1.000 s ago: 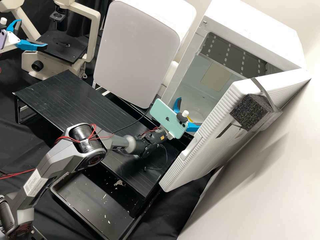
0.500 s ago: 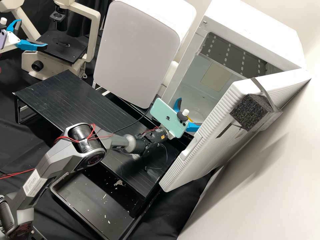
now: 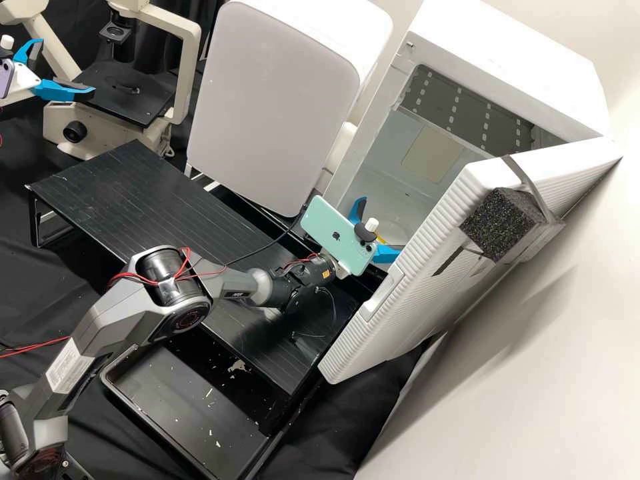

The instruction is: Take the petri dish out of the incubator

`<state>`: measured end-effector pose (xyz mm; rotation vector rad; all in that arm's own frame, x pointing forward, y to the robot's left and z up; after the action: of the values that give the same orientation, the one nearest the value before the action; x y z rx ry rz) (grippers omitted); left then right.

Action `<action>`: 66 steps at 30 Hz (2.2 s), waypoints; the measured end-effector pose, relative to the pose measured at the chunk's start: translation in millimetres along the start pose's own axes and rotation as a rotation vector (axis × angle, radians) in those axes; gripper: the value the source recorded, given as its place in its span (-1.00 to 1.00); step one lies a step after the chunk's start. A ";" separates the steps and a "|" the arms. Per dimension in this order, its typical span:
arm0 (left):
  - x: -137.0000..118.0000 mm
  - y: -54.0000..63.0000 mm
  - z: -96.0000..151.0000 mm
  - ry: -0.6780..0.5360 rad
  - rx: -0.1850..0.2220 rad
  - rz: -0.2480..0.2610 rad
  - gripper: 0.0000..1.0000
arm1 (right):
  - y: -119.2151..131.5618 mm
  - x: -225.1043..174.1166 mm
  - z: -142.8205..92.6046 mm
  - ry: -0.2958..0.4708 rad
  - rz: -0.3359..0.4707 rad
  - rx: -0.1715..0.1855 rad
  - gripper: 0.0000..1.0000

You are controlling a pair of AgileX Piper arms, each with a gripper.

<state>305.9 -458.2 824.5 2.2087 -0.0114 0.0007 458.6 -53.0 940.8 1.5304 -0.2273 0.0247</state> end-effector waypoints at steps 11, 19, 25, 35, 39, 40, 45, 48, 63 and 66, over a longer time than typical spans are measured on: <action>0.0 0.0 0.0 0.000 0.000 0.000 1.00 | 0.0 0.0 0.0 0.000 0.000 0.000 -1.00; 0.0 0.0 0.0 0.000 0.000 0.000 1.00 | 0.3 -0.1 -0.3 0.001 0.001 0.002 -1.00; 0.0 0.0 0.0 0.000 0.000 0.000 1.00 | -0.3 -1.1 0.1 -0.002 -0.002 0.005 -1.00; 0.0 0.0 0.0 0.000 0.000 0.000 1.00 | -0.2 -1.6 -0.1 0.000 -0.001 0.005 -1.00; 0.0 0.0 0.0 0.000 0.000 0.000 1.00 | -1.2 -2.4 0.5 -0.001 -0.003 0.010 -1.00; 0.0 0.0 0.0 0.000 0.000 0.000 1.00 | -0.3 -3.2 -0.4 0.000 -0.001 0.013 -1.00; 0.0 0.0 0.0 0.000 0.000 0.000 1.00 | -0.4 -6.6 -2.2 0.004 -0.012 0.017 -1.00; 0.0 0.0 0.0 0.000 0.000 0.000 1.00 | -0.3 -10.7 -3.4 0.003 -0.017 0.020 -1.00; 0.0 0.0 0.0 0.000 0.000 0.000 1.00 | 11.2 -26.9 0.2 0.008 0.014 0.033 -1.00; 0.0 0.0 0.0 0.000 0.000 0.000 1.00 | 13.8 -27.2 -1.2 0.026 0.035 0.033 -1.00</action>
<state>305.9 -458.2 824.5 2.2087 -0.0114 0.0007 430.0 -47.8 949.9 1.5577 -0.2341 0.0763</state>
